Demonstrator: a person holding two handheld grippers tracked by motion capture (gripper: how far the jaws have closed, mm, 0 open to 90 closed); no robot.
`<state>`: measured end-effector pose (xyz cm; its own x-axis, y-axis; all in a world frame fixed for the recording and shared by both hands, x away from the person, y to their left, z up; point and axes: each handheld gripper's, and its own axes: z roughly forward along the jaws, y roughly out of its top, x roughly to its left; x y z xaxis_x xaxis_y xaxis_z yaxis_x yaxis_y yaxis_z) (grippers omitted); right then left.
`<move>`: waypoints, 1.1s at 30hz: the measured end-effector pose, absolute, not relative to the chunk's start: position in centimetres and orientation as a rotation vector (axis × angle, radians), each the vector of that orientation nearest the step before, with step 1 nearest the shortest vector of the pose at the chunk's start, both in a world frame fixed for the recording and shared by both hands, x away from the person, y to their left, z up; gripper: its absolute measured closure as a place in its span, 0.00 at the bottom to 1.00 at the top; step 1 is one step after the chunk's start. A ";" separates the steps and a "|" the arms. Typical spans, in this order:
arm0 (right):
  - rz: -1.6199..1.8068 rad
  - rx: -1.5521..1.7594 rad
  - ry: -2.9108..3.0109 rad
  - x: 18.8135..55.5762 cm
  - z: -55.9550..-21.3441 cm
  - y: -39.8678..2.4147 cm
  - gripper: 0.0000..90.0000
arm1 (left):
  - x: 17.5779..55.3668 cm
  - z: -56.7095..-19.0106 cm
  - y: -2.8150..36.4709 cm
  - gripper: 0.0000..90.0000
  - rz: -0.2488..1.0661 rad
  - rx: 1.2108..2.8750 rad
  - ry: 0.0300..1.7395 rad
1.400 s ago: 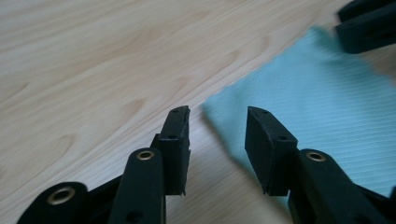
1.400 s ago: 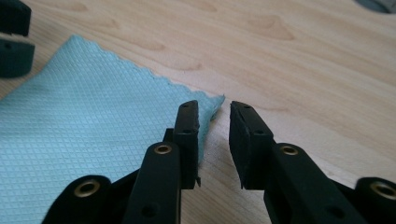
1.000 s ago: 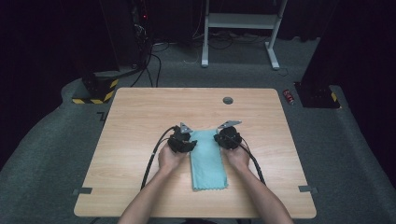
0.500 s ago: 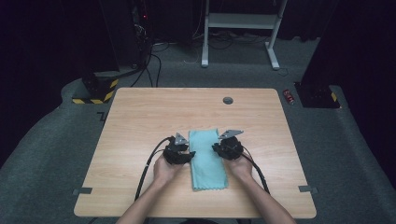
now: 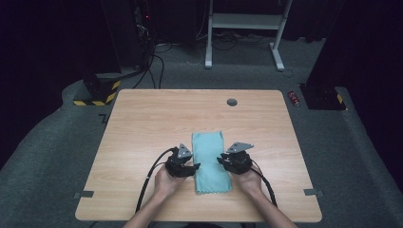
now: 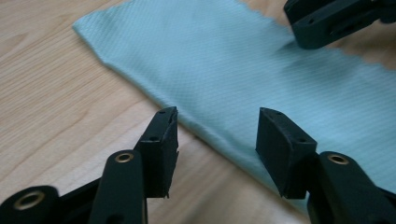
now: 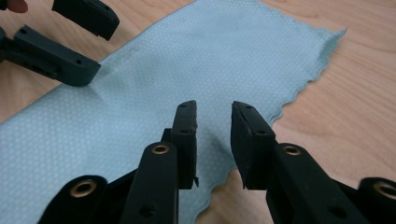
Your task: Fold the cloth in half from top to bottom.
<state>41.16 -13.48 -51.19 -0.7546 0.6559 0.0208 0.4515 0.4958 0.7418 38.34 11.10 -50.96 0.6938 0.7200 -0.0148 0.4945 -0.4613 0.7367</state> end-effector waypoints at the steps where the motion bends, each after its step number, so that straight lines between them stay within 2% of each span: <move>1: 1.107 0.938 2.484 40.8 -51.2 -13.6 0.78 | 38.0 -50.9 10.9 0.53 0.390 2.155 0.924; 4: 1.090 0.914 2.485 39.9 -51.3 -13.6 0.75 | 37.2 -51.0 10.5 0.52 0.425 2.181 0.902; 9: 1.078 0.893 2.481 38.7 -51.4 -13.7 0.73 | 36.5 -51.6 10.4 0.52 0.396 2.172 0.924; 19: 1.081 0.860 2.490 37.5 -52.1 -13.9 0.71 | 35.2 -52.0 11.2 0.52 0.424 2.178 0.919; 29: 1.148 0.763 2.520 34.5 -51.4 -15.5 0.72 | 33.1 -51.6 11.7 0.52 0.389 2.163 0.893; 33: 1.154 0.797 2.502 34.8 -51.0 -15.8 0.72 | 33.7 -51.3 11.9 0.52 0.357 2.130 0.921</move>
<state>34.79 -15.83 -51.01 -0.8112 0.5845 -0.0161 0.3672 0.5307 0.7639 33.66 11.92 -51.34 0.6990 0.7137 -0.0449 0.4968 -0.4395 0.7484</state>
